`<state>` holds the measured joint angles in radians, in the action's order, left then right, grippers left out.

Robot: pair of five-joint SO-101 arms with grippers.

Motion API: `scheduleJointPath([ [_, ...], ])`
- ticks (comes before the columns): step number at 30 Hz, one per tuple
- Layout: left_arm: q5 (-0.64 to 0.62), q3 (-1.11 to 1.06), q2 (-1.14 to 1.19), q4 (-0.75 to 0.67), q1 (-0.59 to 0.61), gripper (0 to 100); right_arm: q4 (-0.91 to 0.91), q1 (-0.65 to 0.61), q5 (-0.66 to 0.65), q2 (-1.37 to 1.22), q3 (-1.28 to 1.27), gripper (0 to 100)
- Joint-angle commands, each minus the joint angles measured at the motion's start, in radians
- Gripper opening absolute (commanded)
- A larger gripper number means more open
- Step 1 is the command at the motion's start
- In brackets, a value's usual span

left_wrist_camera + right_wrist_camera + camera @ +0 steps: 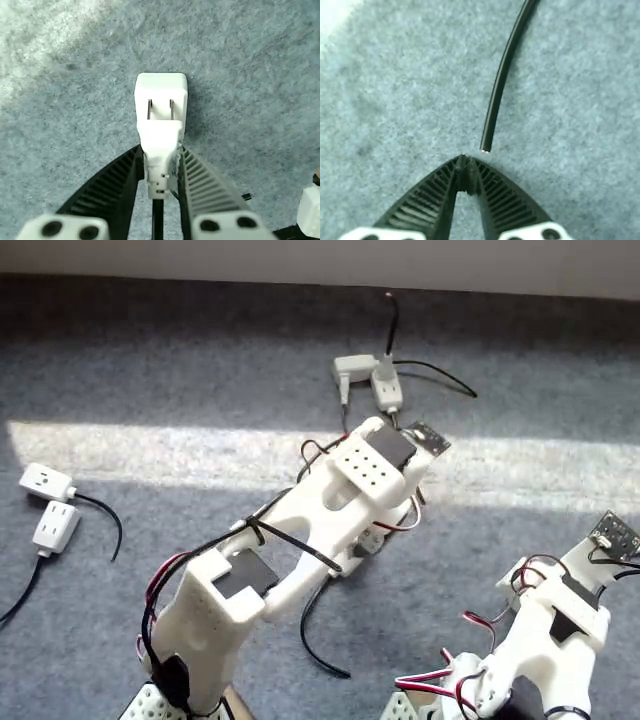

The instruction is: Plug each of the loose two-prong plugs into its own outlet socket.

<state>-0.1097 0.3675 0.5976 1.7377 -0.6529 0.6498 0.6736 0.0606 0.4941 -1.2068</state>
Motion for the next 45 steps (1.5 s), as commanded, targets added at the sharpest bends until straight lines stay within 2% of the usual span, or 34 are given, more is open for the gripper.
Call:
scheduleJointPath([
  [1, 0.038, -0.093, -0.008, 0.031, 0.041, 1, -0.016, -0.012, -0.005, 0.030, 0.002, 0.7],
  [10, 0.100, -0.007, -0.007, 0.031, 0.071, 1, -0.016, -0.015, -0.005, 0.030, 0.002, 0.7],
  [25, 0.149, 0.059, 0.012, 0.029, -0.044, 1, -0.016, -0.015, -0.005, 0.030, 0.002, 0.7],
  [34, 0.144, 0.277, 0.216, 0.031, -0.061, 1, -0.016, -0.015, -0.005, 0.030, 0.002, 0.7],
  [40, 0.146, 0.274, 0.268, 0.031, -0.108, 1, -0.016, -0.016, -0.005, 0.030, 0.002, 0.7],
  [45, 0.153, 0.191, 0.283, 0.031, -0.108, 1, -0.016, -0.016, -0.005, 0.030, 0.002, 0.7],
])
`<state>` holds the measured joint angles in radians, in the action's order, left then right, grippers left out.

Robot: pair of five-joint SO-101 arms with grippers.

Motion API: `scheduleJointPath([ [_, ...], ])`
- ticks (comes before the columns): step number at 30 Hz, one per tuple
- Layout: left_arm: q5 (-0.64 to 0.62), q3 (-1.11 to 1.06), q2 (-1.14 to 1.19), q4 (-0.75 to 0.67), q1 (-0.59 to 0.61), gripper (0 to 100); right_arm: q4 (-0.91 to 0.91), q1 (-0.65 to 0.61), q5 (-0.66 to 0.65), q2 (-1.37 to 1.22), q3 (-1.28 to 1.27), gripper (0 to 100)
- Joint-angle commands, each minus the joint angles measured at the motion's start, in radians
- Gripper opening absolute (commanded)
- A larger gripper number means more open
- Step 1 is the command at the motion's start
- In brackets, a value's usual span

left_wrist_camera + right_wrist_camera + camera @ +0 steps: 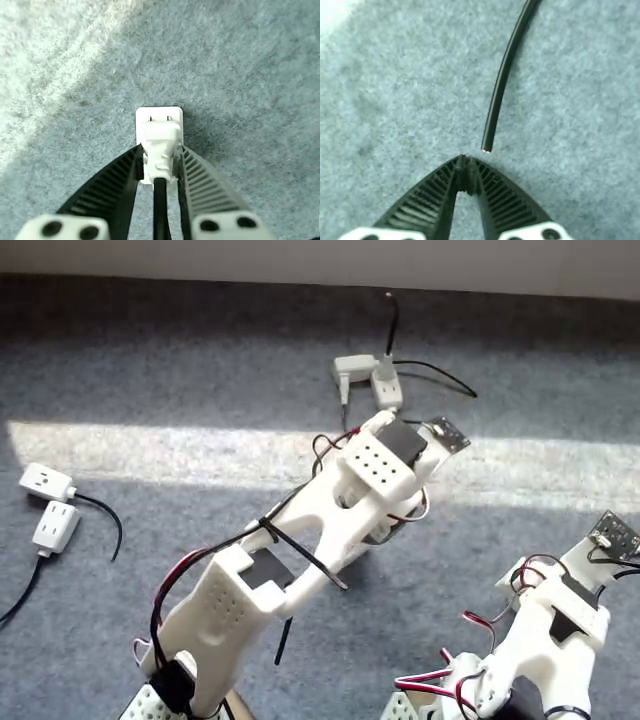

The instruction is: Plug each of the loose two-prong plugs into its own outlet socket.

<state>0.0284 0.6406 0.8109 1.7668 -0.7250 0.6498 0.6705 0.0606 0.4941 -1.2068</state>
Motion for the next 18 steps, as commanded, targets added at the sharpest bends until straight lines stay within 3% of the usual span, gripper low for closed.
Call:
scheduleJointPath([
  [1, 0.031, -0.108, 0.070, 0.002, -0.035, 1, -0.016, -0.013, -0.005, 0.030, 0.002, 0.7],
  [18, 0.055, -0.196, 0.071, 0.000, -0.016, 1, -0.015, -0.013, -0.005, 0.030, 0.002, 0.7],
])
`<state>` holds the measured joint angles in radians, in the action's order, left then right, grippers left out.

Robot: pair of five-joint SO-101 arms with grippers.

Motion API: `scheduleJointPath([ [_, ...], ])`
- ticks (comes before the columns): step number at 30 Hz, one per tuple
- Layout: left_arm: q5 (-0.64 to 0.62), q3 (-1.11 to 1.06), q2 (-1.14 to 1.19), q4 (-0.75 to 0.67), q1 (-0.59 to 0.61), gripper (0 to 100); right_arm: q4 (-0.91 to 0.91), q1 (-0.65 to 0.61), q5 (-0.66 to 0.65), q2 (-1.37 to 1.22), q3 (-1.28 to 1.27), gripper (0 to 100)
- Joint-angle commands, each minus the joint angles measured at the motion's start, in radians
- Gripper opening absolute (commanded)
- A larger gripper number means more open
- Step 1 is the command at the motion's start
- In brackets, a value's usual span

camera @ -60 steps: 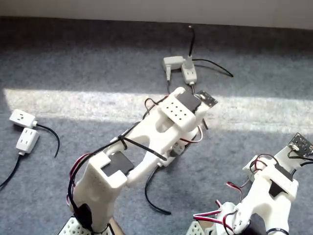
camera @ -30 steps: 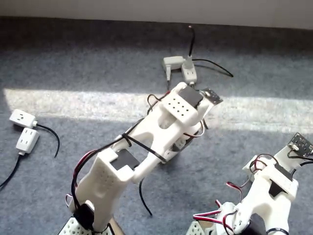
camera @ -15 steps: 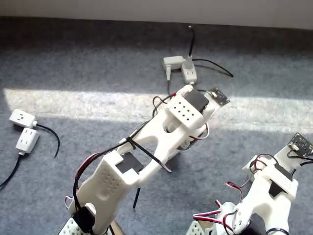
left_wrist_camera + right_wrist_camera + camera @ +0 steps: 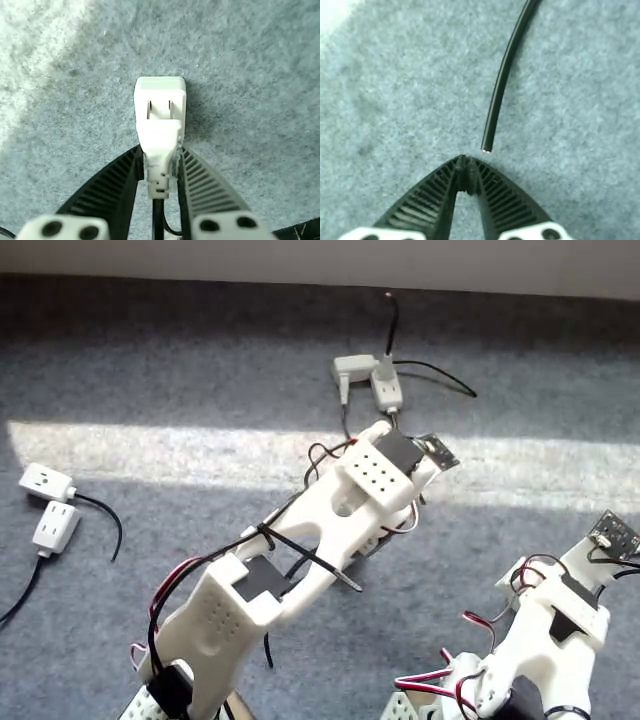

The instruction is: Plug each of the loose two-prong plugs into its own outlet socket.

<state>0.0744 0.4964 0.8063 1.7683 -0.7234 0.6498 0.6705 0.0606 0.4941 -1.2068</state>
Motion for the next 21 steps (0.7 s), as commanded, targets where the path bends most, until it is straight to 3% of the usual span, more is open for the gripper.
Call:
scheduleJointPath([
  [1, 0.009, -0.051, 0.074, -0.003, -0.008, 1, -0.013, -0.013, -0.005, 0.030, 0.002, 0.8],
  [4, 0.009, -0.041, 0.067, -0.003, 0.031, 1, -0.013, -0.018, -0.011, 0.031, 0.004, 0.9],
  [8, 0.009, 0.030, 0.067, -0.003, 0.088, 1, -0.013, -0.120, -0.012, 0.031, 0.010, 0.9],
  [16, 0.006, -0.004, 0.065, -0.002, 0.091, 1, -0.013, -0.542, -0.051, 0.021, 0.005, 0.9],
  [21, 0.006, -0.016, 0.065, -0.002, 0.102, 1, -0.038, -0.685, 0.012, 0.019, 0.012, 0.8],
])
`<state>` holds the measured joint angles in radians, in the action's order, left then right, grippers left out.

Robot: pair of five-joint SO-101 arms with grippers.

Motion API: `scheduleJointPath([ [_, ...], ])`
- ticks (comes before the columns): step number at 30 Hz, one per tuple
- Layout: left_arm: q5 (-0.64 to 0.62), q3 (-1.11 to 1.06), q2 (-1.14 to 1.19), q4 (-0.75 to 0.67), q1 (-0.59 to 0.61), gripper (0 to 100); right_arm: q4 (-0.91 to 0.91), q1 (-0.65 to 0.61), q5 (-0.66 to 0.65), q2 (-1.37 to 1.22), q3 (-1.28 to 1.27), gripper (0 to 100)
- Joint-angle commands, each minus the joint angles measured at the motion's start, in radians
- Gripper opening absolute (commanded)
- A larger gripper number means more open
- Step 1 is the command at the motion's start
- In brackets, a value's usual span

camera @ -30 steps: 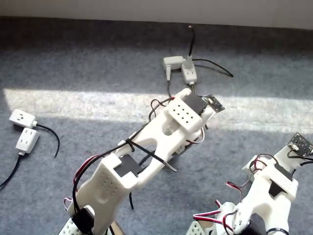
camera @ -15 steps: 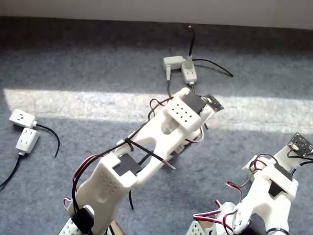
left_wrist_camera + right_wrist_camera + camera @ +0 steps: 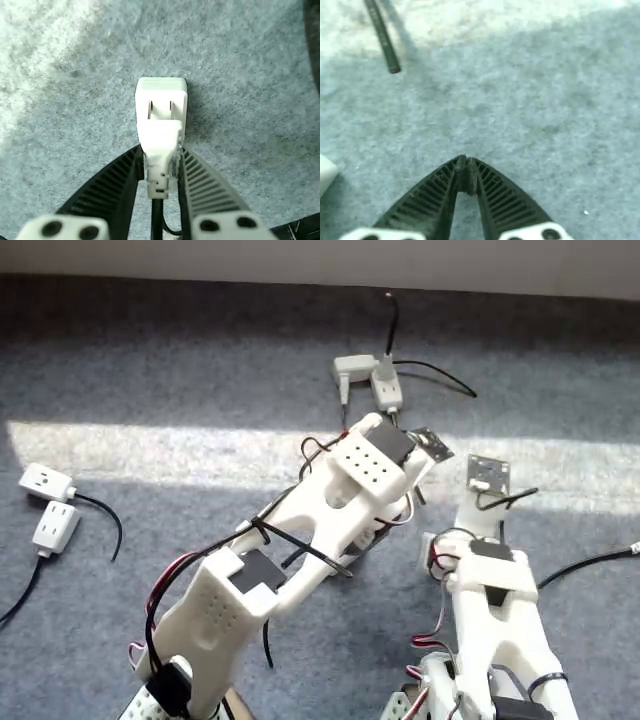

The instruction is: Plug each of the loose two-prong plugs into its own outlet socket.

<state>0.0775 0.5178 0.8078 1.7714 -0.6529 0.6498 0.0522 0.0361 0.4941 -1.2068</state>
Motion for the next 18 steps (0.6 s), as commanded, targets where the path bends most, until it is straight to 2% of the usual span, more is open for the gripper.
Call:
scheduleJointPath([
  [1, 0.003, -0.038, 0.064, -0.005, 0.031, 1, -0.064, -0.087, 0.052, 0.019, 0.012, 0.8],
  [4, 0.002, -0.038, 0.064, -0.005, 0.030, 1, -0.134, -0.156, 0.078, 0.018, 0.001, 0.8],
  [9, 0.000, -0.038, 0.064, -0.005, 0.030, 1, -0.143, -0.275, 0.083, 0.016, 0.001, 0.8],
  [14, 0.000, -0.038, 0.064, -0.005, 0.050, 1, -0.154, -0.283, 0.144, -0.062, 0.024, 0.8],
  [18, 0.000, -0.031, 0.064, -0.005, 0.076, 1, -0.090, -0.280, 0.167, -0.249, 0.180, 0.8],
])
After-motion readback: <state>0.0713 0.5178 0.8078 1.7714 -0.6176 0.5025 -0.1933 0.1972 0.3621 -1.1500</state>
